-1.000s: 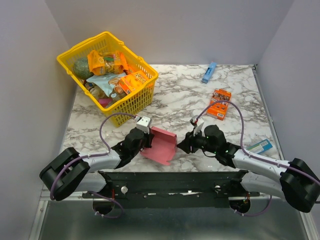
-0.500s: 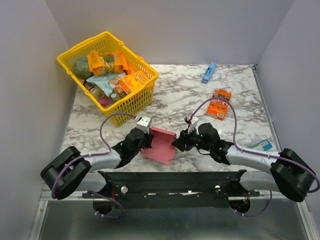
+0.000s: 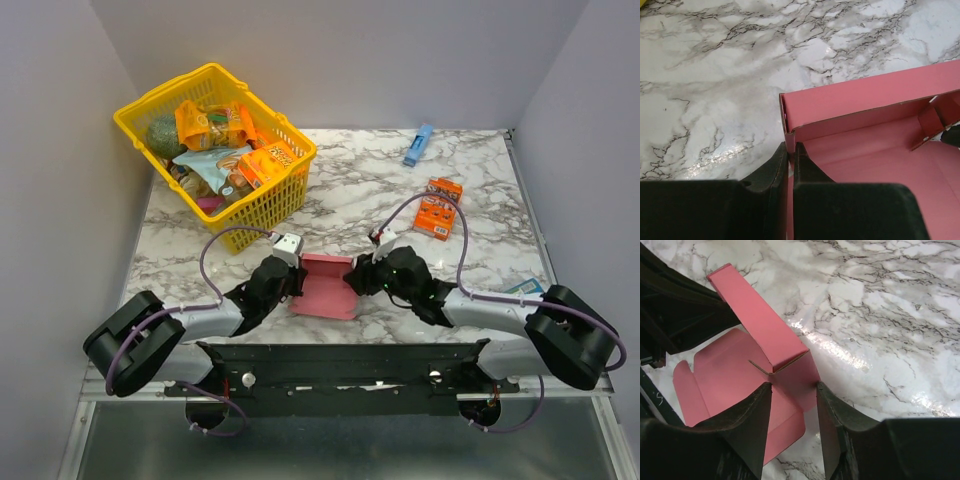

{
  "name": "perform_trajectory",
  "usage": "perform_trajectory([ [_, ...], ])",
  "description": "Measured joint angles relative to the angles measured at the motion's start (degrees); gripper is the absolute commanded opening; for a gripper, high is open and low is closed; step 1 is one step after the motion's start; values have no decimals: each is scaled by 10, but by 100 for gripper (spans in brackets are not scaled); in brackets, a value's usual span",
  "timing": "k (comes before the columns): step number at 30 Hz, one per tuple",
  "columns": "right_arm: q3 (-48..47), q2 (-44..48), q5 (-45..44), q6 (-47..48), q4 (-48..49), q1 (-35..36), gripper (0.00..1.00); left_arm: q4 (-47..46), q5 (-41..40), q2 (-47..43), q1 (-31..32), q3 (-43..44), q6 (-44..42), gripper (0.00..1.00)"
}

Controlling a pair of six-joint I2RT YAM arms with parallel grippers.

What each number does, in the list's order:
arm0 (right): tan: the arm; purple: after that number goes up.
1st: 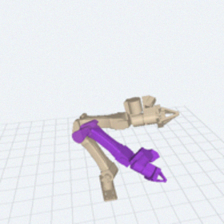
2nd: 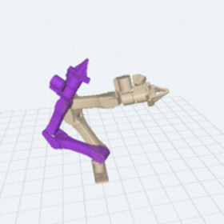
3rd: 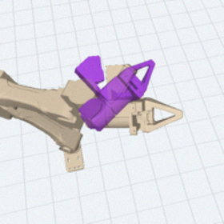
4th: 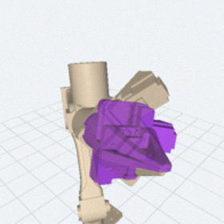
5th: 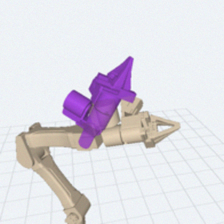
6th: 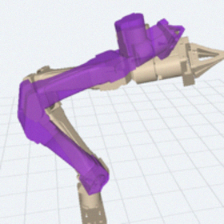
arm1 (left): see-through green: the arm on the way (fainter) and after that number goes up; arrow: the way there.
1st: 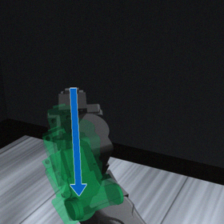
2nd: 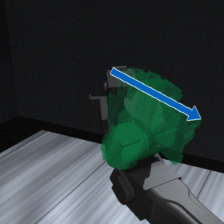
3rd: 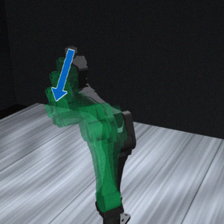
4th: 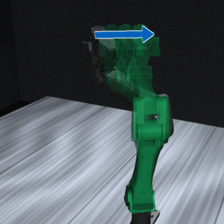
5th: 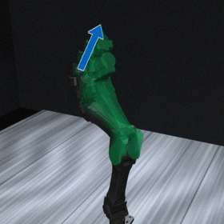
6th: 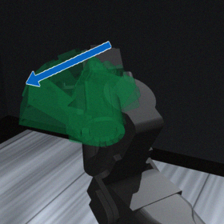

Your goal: Fold the paper box

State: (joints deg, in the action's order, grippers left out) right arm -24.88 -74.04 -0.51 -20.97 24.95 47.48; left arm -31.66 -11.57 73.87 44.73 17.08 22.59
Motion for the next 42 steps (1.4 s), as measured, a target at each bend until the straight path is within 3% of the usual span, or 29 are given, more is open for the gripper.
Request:
perform_trajectory([
  [19,-24,-111,-125,-4,79,6,37,-4,-7,29,4,8,6,0],
  [25,-41,-129,-159,-10,74,6,30,-3,-20,31,12,10,8,0],
  [28,-43,-131,-167,-15,66,6,19,-1,-26,31,16,11,8,0],
  [29,-43,-131,-169,-15,62,6,7,1,-30,31,17,12,9,0],
  [30,-43,-131,-171,-15,57,6,5,2,-32,30,19,13,9,0],
  [42,-88,-133,-229,-58,-31,17,1,30,-78,-7,34,20,12,0],
])
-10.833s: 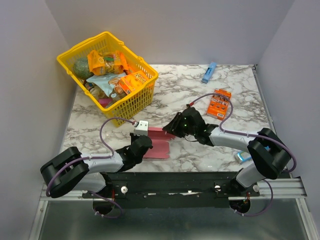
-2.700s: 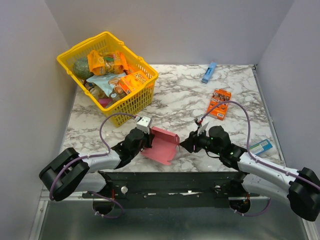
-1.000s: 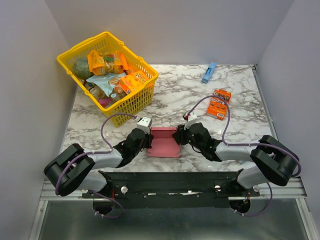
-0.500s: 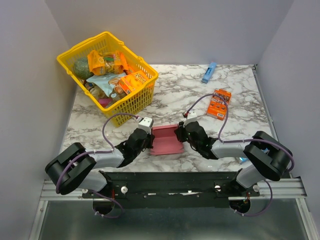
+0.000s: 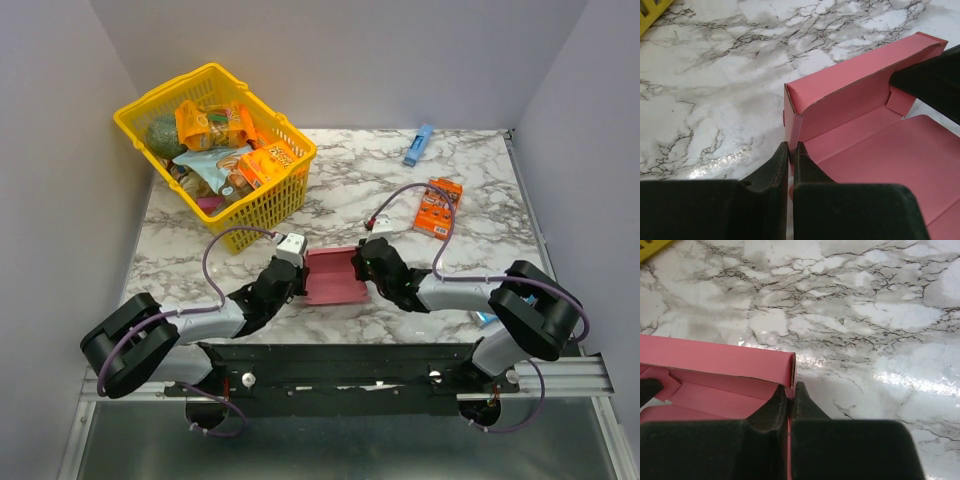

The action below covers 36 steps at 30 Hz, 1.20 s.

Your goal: Fold the paper box

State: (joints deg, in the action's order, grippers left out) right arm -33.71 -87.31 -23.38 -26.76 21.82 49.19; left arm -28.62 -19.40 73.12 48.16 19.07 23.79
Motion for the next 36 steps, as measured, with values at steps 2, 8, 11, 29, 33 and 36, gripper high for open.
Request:
perform_trajectory([
  [2,-17,-8,-14,-9,-25,2,1,2,-13,-3,8,0,-1,0],
  [8,-60,-27,-53,-42,-89,18,1,26,-60,-7,23,10,-2,0],
  [11,-81,-38,-72,-59,-117,25,1,36,-72,-19,26,11,-2,0],
  [29,-180,-99,-175,-182,-280,63,1,58,-84,-47,30,11,-2,0],
  [33,-180,-98,-175,-194,-288,63,7,58,-81,-47,30,11,-2,0],
  [36,-177,-89,-174,-197,-292,63,26,56,-80,-45,30,12,-2,0],
])
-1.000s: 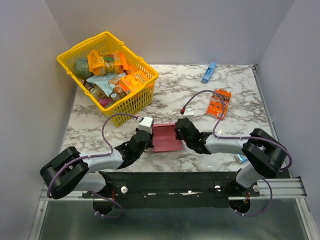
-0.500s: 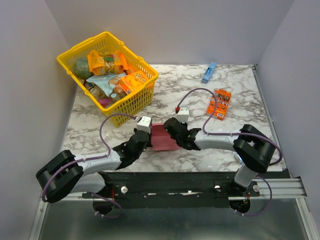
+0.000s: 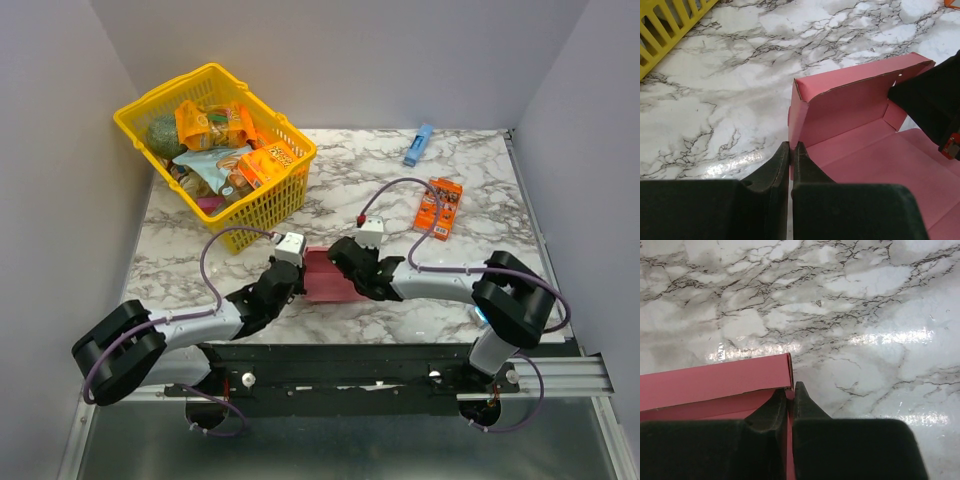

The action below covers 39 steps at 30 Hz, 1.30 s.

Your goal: Fold the paper box

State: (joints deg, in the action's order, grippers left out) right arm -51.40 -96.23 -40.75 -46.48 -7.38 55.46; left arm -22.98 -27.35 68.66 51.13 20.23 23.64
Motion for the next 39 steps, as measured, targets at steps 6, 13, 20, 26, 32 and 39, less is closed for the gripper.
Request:
perform_trajectory([
  [6,56,80,17,17,-2,-8,63,5,5,31,-1,24,0,0],
  [13,111,180,78,107,16,0,72,28,8,73,-5,61,-3,0],
  [20,140,263,175,195,22,23,77,66,10,97,-15,69,-19,0],
  [26,131,304,196,234,-1,24,70,63,69,96,-16,72,-64,0],
  [32,95,273,197,279,-21,24,65,67,169,92,-16,74,-102,0],
  [39,87,235,212,325,-26,24,58,94,215,92,-16,88,-108,0],
])
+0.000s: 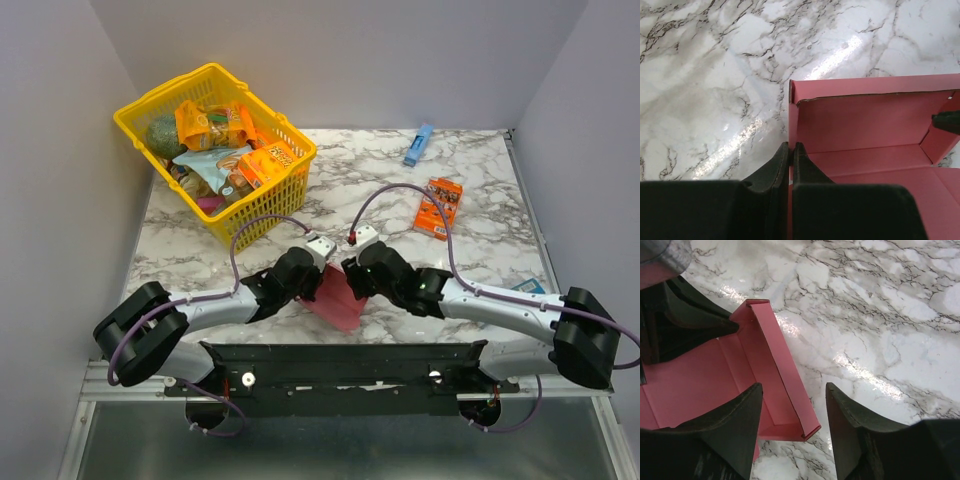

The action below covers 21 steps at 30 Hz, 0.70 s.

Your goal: Fold the paper box

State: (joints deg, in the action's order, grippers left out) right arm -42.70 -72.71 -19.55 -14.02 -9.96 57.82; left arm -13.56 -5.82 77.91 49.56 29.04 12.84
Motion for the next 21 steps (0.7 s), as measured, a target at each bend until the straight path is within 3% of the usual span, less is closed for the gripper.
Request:
perform_trajectory([
  [8,0,-22,19,16,5,0,45,28,16,0,0,22,0,0],
  [11,0,-35,17,16,5,0,35,34,21,0,0,28,-2,0],
  [13,0,-41,12,14,6,0,23,37,25,0,0,32,-3,4],
  [15,0,-44,3,12,7,0,17,43,27,0,0,35,-7,24],
  [16,0,-45,0,10,7,0,15,47,28,1,0,35,-6,45],
  [19,0,-50,-15,-6,2,0,11,57,29,0,0,47,-7,67],
  [21,0,-54,-26,-22,0,1,11,65,28,0,0,63,-6,75],
])
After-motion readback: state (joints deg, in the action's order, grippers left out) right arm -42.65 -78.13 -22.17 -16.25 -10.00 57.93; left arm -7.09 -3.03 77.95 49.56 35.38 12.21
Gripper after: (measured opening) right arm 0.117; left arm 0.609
